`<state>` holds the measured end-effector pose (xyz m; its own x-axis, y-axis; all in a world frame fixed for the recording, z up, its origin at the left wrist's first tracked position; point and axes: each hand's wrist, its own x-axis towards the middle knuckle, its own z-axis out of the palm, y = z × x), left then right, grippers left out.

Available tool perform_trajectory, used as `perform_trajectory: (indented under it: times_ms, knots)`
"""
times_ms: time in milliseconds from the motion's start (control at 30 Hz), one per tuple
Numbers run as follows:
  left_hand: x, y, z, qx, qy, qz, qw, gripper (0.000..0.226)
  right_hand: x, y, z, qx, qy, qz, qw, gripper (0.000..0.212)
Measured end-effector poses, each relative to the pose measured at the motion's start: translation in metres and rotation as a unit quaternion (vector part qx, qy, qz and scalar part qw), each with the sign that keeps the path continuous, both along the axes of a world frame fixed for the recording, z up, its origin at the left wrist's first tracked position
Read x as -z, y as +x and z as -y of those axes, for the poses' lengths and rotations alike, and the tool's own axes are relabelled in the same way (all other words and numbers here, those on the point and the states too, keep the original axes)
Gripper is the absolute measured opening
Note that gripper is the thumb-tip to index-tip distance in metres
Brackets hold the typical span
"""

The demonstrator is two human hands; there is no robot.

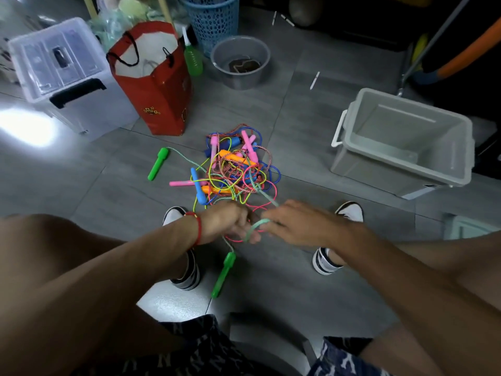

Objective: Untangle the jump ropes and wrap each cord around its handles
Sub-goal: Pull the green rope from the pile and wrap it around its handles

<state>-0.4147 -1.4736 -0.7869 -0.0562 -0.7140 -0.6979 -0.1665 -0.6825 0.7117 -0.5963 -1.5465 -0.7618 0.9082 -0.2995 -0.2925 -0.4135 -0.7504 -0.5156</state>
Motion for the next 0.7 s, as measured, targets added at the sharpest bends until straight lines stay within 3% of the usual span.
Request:
perform_trajectory:
  times_ms: [33,100,200,300,367,433,533,600,700]
  knots:
    - [0.005,-0.004,0.002,-0.066,0.051,-0.069,0.994,0.027,-0.002,0.005,-0.011,-0.025,-0.013,0.03,0.999,0.021]
    - [0.018,-0.008,0.001,-0.098,0.12,-0.127,0.98,0.036,0.002,0.012,-0.031,-0.085,-0.069,0.078,0.991,0.024]
    - [0.026,-0.008,0.001,-0.079,0.148,-0.141,0.976,0.033,0.017,0.013,-0.049,-0.136,-0.119,0.087,0.98,0.029]
    - [0.027,-0.003,0.005,-0.094,0.112,-0.109,0.983,0.021,0.025,0.008,-0.058,-0.162,-0.066,0.091,0.98,0.022]
    - [0.029,0.004,0.005,-0.078,0.059,-0.017,0.995,0.023,0.026,0.002,-0.05,-0.09,0.044,0.116,0.988,0.034]
    - [0.028,0.011,0.002,0.013,0.014,0.107,0.994,0.02,0.031,-0.003,-0.032,0.053,0.108,0.134,0.984,0.037]
    - [0.024,0.005,-0.002,0.12,-0.052,0.089,0.987,0.012,0.055,-0.009,0.001,0.235,0.103,0.039,0.966,0.023]
    - [0.018,-0.006,-0.004,0.153,-0.096,0.028,0.983,0.012,0.071,-0.004,0.01,0.334,0.223,-0.007,0.916,0.025]
    - [0.011,-0.018,-0.005,0.288,-0.134,-0.025,0.948,0.013,0.077,0.014,0.006,0.465,0.488,0.029,0.738,0.026]
